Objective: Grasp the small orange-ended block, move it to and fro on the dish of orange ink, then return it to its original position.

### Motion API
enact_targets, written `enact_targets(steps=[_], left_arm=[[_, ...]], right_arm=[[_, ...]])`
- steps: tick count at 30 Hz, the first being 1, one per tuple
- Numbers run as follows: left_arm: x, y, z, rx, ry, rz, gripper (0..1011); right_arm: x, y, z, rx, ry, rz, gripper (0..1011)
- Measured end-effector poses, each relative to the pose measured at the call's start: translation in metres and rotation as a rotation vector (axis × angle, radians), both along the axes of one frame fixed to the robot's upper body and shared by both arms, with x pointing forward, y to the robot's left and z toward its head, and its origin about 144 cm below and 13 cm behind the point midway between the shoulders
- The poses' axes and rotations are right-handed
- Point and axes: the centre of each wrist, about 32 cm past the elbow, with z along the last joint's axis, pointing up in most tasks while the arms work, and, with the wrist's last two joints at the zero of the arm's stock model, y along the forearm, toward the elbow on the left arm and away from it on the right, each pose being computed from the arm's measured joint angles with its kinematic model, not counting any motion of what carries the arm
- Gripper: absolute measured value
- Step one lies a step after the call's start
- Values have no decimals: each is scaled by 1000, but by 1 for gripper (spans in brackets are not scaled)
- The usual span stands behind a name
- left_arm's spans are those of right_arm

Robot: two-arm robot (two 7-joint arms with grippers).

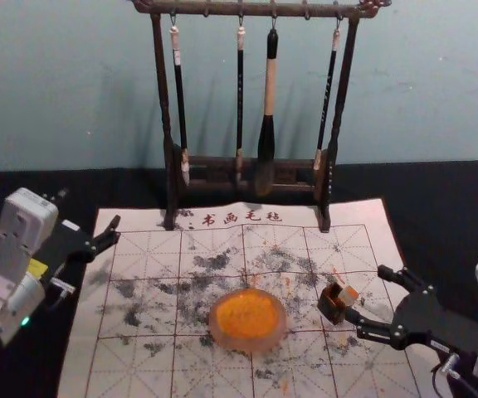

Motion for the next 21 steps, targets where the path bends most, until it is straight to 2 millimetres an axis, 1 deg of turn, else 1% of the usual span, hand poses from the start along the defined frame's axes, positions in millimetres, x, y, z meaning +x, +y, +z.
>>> enact_targets(steps=[6,21], left_arm=[[0,0,0,0,0,0,1002],[0,0,0,0,0,0,1001]], right_arm=[[5,1,-2,-1,20,8,1000],[9,3,-3,2,47,17,1000]])
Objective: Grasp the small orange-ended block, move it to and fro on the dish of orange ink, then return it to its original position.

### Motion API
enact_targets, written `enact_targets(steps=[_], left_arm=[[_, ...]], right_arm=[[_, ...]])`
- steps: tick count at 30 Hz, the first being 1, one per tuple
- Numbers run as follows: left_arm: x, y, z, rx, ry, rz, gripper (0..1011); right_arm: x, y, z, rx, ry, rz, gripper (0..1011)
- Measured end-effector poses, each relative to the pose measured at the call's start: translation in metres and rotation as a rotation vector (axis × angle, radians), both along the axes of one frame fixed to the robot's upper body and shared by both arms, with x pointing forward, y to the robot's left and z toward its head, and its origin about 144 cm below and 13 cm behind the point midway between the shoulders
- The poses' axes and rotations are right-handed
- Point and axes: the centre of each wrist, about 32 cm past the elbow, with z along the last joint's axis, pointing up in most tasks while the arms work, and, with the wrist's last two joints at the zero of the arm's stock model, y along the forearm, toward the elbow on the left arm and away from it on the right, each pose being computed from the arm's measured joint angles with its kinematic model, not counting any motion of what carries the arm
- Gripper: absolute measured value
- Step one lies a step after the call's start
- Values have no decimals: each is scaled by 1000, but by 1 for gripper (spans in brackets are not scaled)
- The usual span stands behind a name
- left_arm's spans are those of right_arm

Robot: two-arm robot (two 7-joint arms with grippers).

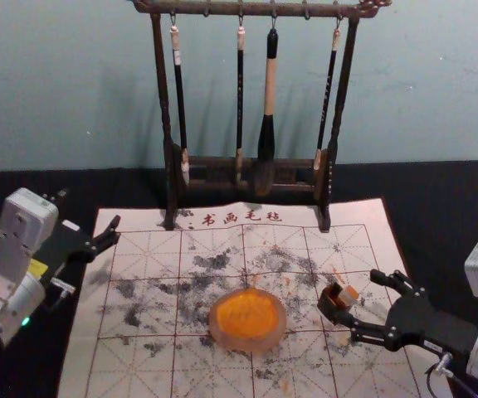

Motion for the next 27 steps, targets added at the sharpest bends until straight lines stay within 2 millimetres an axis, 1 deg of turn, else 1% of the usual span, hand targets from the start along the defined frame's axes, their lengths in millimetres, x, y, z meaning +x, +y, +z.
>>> enact_targets(steps=[17,27], left_arm=[[0,0,0,0,0,0,1001],[0,0,0,0,0,0,1001]], right_arm=[[6,0,0,8,21,-1,1000],[7,0,0,8,30,-1,1000]])
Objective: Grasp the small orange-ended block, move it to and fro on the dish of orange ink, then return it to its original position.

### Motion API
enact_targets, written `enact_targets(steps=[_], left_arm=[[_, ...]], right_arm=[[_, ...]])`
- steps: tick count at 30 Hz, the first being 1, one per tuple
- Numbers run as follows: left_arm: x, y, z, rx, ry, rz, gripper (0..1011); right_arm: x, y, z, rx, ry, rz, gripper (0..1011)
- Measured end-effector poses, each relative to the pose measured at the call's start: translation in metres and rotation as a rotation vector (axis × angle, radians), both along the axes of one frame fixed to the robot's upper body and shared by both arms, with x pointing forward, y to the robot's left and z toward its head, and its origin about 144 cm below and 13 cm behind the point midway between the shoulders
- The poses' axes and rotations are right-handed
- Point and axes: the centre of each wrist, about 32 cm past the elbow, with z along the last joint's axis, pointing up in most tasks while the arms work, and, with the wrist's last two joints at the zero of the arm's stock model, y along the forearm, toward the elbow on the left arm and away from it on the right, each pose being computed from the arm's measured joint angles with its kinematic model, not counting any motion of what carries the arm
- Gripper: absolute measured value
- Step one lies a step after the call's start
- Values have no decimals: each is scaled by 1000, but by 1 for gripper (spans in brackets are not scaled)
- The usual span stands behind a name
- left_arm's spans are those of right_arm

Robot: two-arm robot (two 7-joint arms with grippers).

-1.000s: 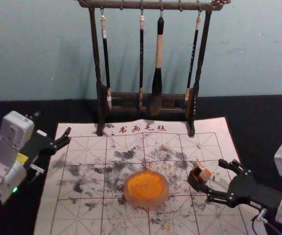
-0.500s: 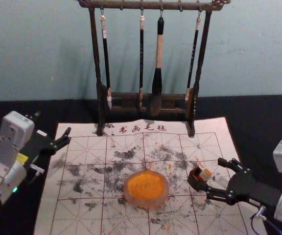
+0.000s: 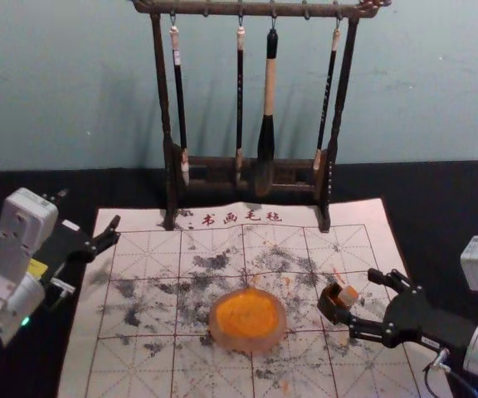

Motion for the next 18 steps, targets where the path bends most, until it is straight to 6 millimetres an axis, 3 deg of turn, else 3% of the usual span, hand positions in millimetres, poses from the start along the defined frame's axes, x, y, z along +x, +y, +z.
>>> enact_targets(steps=[14,18], left_arm=[[0,0,0,0,0,0,1001],[0,0,0,0,0,0,1001]], right_arm=[[0,0,0,0,-3,1,1000],[0,0,0,0,-3,1,932]])
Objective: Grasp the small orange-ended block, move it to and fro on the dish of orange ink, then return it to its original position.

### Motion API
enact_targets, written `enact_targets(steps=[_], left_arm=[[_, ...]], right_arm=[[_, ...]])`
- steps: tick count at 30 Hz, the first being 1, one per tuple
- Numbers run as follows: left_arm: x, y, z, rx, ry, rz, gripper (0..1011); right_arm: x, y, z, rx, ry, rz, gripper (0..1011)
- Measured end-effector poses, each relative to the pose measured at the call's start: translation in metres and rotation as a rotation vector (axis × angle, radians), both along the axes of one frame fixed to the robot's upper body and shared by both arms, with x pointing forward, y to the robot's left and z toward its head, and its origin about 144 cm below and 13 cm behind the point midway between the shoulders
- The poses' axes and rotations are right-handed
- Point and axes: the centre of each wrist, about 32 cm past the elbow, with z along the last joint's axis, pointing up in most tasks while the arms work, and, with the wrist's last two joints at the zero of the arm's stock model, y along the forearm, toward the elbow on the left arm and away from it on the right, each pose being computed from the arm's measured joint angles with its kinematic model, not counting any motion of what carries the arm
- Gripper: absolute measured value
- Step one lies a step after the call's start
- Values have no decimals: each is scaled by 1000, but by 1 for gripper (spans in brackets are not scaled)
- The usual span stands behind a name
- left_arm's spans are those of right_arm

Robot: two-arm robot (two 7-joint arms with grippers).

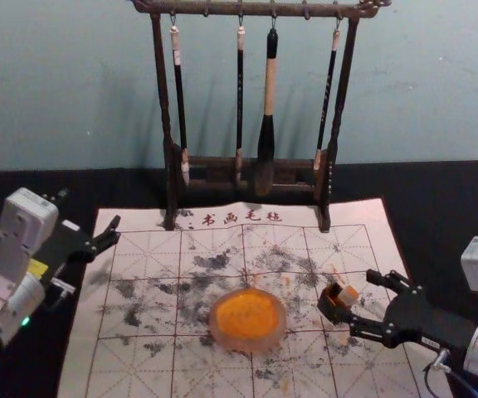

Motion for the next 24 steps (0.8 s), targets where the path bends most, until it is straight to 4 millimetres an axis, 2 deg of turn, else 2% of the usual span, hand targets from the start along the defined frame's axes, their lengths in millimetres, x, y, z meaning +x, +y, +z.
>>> enact_targets(steps=[10,11,13,14,16,17,20,21,22,23,24], left_arm=[[0,0,0,0,0,0,1001],[0,0,0,0,0,0,1001],[0,0,0,0,0,0,1001],[0,0,0,0,0,0,1001],[0,0,0,0,0,0,1001],[0,0,0,0,0,0,1001],[0,0,0,0,0,0,1001],[0,0,0,0,0,0,1001],[0,0,0,0,0,0,1002],[0,0,0,0,0,0,1001],[0,0,0,0,0,0,1001]], right_arm=[[0,0,0,0,-2,0,678],[0,0,0,0,-2,0,621],[0,0,0,0,-2,0,577],[0,0,0,0,-2,0,516],[0,0,0,0,-2,0,476],[0,0,0,0,-2,0,416],[0,0,0,0,-2,0,358],[0,0,0,0,-2,0,301],[0,0,0,0,-2,0,301],[0,0,0,0,-2,0,231],[0,0,0,0,-2,0,231]])
